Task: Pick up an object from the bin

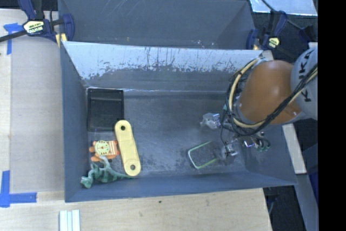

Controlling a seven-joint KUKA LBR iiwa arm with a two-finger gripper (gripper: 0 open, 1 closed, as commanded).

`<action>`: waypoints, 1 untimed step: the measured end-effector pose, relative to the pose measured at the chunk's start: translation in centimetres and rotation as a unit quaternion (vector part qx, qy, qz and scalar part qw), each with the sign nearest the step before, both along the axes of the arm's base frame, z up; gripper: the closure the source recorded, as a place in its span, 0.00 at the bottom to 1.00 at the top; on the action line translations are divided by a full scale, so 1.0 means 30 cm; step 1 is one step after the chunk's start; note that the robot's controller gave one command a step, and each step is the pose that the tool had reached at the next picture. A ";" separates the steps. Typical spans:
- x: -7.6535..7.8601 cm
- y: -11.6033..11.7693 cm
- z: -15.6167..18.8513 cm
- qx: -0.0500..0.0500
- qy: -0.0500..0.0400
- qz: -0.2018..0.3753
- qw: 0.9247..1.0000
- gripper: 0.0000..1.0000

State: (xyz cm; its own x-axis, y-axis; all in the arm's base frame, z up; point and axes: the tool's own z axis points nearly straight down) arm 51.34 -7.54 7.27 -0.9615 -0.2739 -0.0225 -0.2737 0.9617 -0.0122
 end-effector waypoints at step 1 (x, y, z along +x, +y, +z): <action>0.053 0.114 0.175 0.004 0.003 -0.079 0.997 0.00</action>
Offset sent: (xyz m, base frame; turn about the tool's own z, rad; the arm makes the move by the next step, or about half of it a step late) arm -0.0049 0.0088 0.1266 -0.0461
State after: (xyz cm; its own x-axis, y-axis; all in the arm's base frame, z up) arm 52.94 -4.11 12.51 -0.9928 -0.1182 -0.0188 -0.1182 0.9930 -0.0038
